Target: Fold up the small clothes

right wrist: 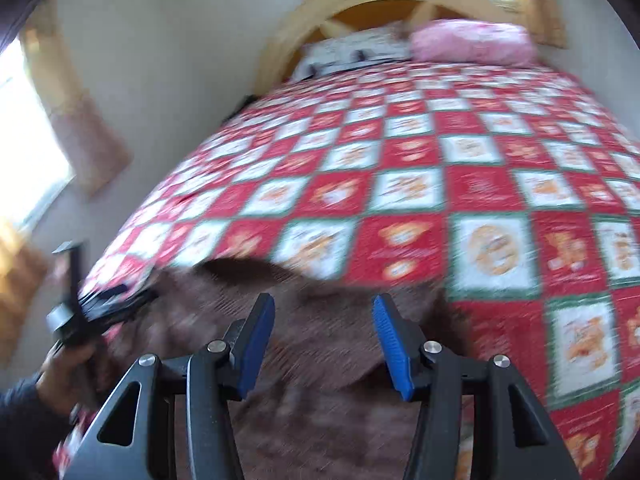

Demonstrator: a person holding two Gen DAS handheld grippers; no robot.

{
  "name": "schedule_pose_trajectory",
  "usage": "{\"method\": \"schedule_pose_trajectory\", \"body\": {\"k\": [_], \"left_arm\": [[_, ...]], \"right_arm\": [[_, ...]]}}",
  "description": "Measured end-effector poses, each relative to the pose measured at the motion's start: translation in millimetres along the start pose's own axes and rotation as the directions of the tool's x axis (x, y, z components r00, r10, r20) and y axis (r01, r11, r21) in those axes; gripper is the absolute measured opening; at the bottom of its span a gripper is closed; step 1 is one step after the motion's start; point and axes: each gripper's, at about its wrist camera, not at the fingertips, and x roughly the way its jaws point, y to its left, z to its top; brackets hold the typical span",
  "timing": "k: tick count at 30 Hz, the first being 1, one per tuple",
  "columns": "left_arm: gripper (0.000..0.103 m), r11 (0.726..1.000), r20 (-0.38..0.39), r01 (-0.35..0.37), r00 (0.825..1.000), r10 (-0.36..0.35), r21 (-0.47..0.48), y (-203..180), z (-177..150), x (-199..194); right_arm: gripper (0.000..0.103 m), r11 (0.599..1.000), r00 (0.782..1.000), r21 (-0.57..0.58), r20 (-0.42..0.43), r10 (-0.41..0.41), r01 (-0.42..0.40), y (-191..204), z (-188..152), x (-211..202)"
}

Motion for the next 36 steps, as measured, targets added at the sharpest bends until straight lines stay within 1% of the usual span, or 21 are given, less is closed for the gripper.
{"method": "schedule_pose_trajectory", "body": {"k": [1, 2, 3, 4, 6, 9, 10, 11, 12, 13, 14, 18, 20, 22, 25, 26, 29, 31, 33, 34, 36], "left_arm": [[0.086, 1.000, -0.004, -0.002, 1.000, 0.002, 0.016, -4, 1, 2], [0.086, 1.000, -0.003, -0.012, 1.000, 0.012, 0.021, -6, 2, 2], [0.087, 1.000, -0.001, -0.026, 1.000, 0.026, 0.012, -7, 4, 4], [0.088, 1.000, -0.006, -0.026, 1.000, 0.026, -0.001, -5, 6, 6], [0.088, 1.000, -0.010, -0.022, 1.000, 0.022, -0.017, -2, 7, 9], [0.088, 1.000, 0.009, -0.025, 1.000, 0.026, -0.010, -2, 1, 4], [0.088, 1.000, 0.021, -0.023, 1.000, 0.023, 0.003, -3, -2, 0], [0.088, 1.000, 0.028, -0.025, 0.999, 0.024, 0.013, -4, -4, -2], [0.088, 0.999, 0.034, -0.022, 0.999, 0.021, 0.027, -4, -8, -7], [0.088, 0.999, 0.034, -0.014, 0.999, 0.013, 0.034, -5, -10, -9], [0.088, 0.999, 0.036, -0.006, 0.999, 0.004, 0.044, -5, -12, -12], [0.088, 0.994, 0.056, -0.014, 0.998, 0.008, 0.110, -12, -22, -23], [0.088, 0.991, 0.054, -0.004, 0.999, -0.003, 0.135, -17, -27, -26], [0.088, 0.989, 0.051, 0.012, 0.999, -0.019, 0.145, -20, -32, -31], [0.088, 0.988, 0.047, 0.029, 0.998, -0.036, 0.148, -22, -39, -38], [0.088, 0.988, 0.042, 0.034, 0.998, -0.041, 0.151, -23, -42, -40], [0.088, 0.987, 0.030, 0.043, 0.998, -0.048, 0.155, -23, -52, -47], [0.088, 0.986, 0.031, 0.051, 0.998, -0.056, 0.159, -21, -61, -53], [0.089, 0.983, 0.021, 0.049, 0.998, -0.053, 0.176, -21, -72, -56], [0.089, 0.982, 0.020, 0.043, 0.999, -0.047, 0.184, -20, -78, -58], [0.089, 0.983, 0.045, 0.044, 0.998, -0.052, 0.179, -15, -88, -64]], "right_arm": [[0.053, 0.999, 0.998, -0.040, -0.057, 0.034, -0.037, 11, -8, 7], [0.053, 0.997, 0.996, -0.068, -0.086, 0.033, -0.039, 17, -12, 11], [0.053, 0.992, 0.990, -0.126, -0.138, 0.006, -0.024, 28, -19, 21], [0.053, 0.985, 0.986, -0.171, -0.161, -0.036, 0.008, 34, -23, 28], [0.053, 0.971, 0.978, -0.213, -0.153, -0.143, 0.108, 35, -25, 39], [0.053, 0.967, 0.963, -0.093, -0.110, -0.246, 0.236, 0, -13, 45], [0.053, 0.952, 0.946, -0.039, -0.106, -0.306, 0.304, -16, -11, 45], [0.053, 0.946, 0.942, 0.031, -0.115, -0.316, 0.322, -29, -12, 44], [0.053, 0.954, 0.954, 0.084, -0.106, -0.279, 0.288, -37, -12, 40], [0.053, 0.960, 0.965, 0.114, -0.093, -0.247, 0.257, -39, -13, 36], [0.053, 0.959, 0.963, 0.109, -0.100, -0.252, 0.262, -38, -16, 34], [0.053, 0.946, 0.941, 0.026, -0.123, -0.317, 0.322, -25, -37, 24], [0.053, 0.937, 0.931, -0.006, -0.109, -0.348, 0.350, -17, -53, 10], [0.053, 0.931, 0.924, -0.010, -0.119, -0.364, 0.365, -19, -69, -6], [0.053, 0.929, 0.922, 0.010, -0.125, -0.366, 0.370, -26, -88, -22], [0.055, 0.930, 0.925, 0.023, -0.118, -0.362, 0.367, -29, -94, -28], [0.056, 0.927, 0.927, 0.048, -0.081, -0.367, 0.371, -30, -106, -46], [0.056, 0.923, 0.923, 0.043, -0.067, -0.378, 0.381, -27, -116, -57], [0.056, 0.925, 0.923, 0.025, -0.083, -0.377, 0.380, -25, -128, -59], [0.056, 0.924, 0.922, 0.019, -0.079, -0.379, 0.381, -23, -132, -60], [0.056, 0.923, 0.921, 0.028, -0.073, -0.382, 0.384, -20, -138, -65]]}}
